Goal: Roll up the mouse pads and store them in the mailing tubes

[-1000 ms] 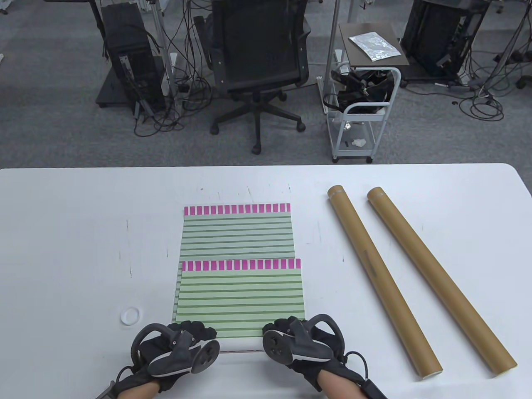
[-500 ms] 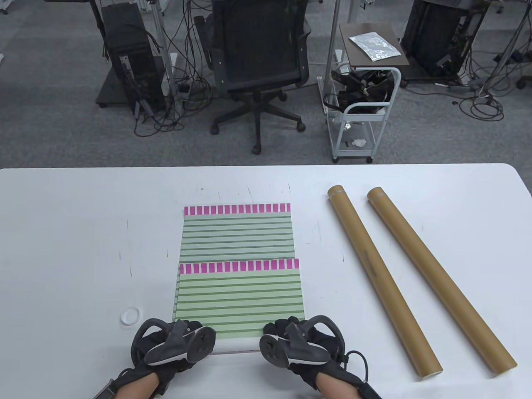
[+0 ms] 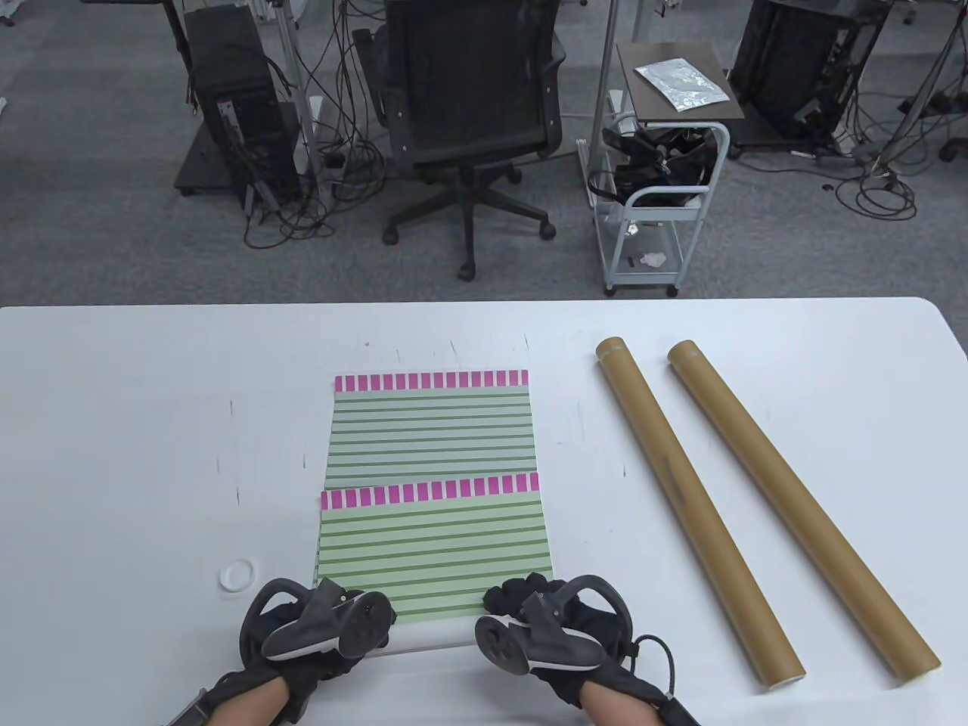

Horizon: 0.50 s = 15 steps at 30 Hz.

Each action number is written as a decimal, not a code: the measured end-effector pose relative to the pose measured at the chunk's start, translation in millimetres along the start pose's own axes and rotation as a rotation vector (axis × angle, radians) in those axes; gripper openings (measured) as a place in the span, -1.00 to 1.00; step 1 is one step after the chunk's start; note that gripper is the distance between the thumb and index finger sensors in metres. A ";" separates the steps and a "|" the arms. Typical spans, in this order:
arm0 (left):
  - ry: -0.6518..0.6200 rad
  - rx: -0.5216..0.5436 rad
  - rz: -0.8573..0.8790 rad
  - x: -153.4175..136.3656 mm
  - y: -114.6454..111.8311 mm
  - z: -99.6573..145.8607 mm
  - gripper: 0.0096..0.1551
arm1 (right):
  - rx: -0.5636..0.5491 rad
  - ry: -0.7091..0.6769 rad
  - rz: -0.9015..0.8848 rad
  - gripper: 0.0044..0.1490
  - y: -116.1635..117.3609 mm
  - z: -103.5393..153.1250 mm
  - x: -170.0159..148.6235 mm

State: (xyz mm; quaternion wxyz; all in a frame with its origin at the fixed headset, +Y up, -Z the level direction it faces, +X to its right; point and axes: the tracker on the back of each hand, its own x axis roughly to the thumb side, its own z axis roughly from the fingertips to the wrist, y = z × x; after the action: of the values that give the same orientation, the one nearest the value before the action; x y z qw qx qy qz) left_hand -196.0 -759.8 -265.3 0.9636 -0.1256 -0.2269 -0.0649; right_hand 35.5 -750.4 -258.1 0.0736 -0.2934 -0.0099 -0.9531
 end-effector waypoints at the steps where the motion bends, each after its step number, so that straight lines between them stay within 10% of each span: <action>1: 0.001 0.003 0.001 -0.3 0.2 -0.2 -0.48 | 0.012 0.003 -0.010 -0.38 0.1 -1.4 -0.7; 9: -0.005 0.247 -0.254 18.8 11.2 17.1 -0.44 | 0.032 0.026 -0.024 -0.40 3.9 -5.8 -1.9; 15: -0.006 0.177 -0.219 24.7 6.4 10.7 -0.43 | 0.003 0.033 -0.011 -0.39 5.4 -4.3 -2.9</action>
State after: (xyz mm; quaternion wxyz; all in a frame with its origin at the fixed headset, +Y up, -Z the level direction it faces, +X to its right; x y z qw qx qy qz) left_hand -177.4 -752.4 -246.2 0.9574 -0.0146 -0.2468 -0.1490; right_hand 36.2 -755.6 -263.4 0.0687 -0.2776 -0.0117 -0.9582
